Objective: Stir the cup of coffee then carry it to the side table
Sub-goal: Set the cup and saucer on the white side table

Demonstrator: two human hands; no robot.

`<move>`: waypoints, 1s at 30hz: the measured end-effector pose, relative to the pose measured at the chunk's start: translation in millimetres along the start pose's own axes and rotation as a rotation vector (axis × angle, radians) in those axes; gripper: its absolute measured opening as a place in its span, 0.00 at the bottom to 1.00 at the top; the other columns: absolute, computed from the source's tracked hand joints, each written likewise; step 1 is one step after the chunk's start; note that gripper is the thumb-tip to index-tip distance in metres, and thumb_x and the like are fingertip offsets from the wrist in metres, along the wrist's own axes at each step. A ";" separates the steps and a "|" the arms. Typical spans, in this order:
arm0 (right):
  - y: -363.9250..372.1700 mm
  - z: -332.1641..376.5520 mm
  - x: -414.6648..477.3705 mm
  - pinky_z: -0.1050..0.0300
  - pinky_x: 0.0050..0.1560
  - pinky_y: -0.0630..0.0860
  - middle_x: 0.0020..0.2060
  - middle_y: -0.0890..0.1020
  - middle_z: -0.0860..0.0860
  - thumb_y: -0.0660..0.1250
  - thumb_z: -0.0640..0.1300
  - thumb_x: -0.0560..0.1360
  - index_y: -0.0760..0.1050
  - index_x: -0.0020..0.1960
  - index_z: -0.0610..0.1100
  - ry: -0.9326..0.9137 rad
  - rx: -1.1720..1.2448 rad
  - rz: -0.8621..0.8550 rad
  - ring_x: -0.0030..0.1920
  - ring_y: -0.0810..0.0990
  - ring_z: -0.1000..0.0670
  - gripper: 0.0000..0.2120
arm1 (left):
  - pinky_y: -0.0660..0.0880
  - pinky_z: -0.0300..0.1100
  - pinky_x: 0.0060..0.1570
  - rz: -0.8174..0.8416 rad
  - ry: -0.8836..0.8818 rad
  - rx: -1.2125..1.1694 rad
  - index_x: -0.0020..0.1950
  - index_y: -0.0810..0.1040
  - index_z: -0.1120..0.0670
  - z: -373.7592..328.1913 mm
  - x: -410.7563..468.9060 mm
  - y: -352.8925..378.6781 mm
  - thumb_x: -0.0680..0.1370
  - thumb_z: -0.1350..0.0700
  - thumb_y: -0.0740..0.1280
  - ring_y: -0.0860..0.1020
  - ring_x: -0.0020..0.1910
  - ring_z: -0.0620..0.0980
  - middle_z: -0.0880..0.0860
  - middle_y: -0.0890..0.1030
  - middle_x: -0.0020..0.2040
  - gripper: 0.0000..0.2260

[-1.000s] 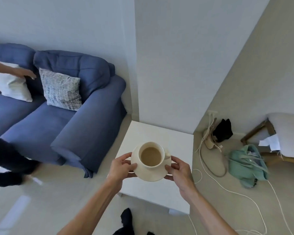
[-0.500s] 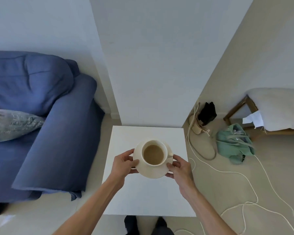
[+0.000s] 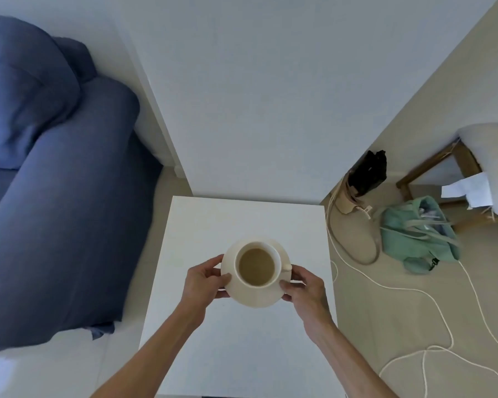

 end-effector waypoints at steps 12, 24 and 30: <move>19.5 -62.8 118.7 0.63 0.38 0.82 0.43 0.84 0.47 0.70 0.30 0.73 0.83 0.55 0.45 -0.002 -0.029 -0.023 0.45 0.84 0.47 0.15 | 0.86 0.54 0.48 -0.055 0.004 0.024 0.69 0.83 0.53 51.5 127.4 9.9 0.77 0.73 0.70 0.86 0.49 0.61 0.68 0.84 0.53 0.24; 35.7 -72.6 181.9 0.65 0.36 0.82 0.44 0.82 0.44 0.69 0.30 0.73 0.82 0.48 0.49 -0.066 -0.074 -0.046 0.45 0.84 0.45 0.14 | 0.86 0.55 0.50 -0.123 0.034 0.050 0.68 0.84 0.55 56.6 195.7 13.7 0.76 0.73 0.70 0.85 0.50 0.61 0.61 0.86 0.46 0.23; 37.6 -76.9 203.1 0.55 0.43 0.85 0.39 0.80 0.48 0.71 0.30 0.72 0.82 0.53 0.42 -0.098 -0.143 -0.075 0.43 0.82 0.47 0.13 | 0.85 0.54 0.51 -0.142 0.053 0.117 0.68 0.83 0.55 52.2 214.4 16.6 0.76 0.72 0.72 0.84 0.44 0.57 0.59 0.86 0.45 0.23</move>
Point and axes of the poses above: each hand's wrist, its own x-axis towards the middle knuckle, its own y-axis out of the palm, z = x × y, the point moved 4 cm from there along x, towards the middle knuckle
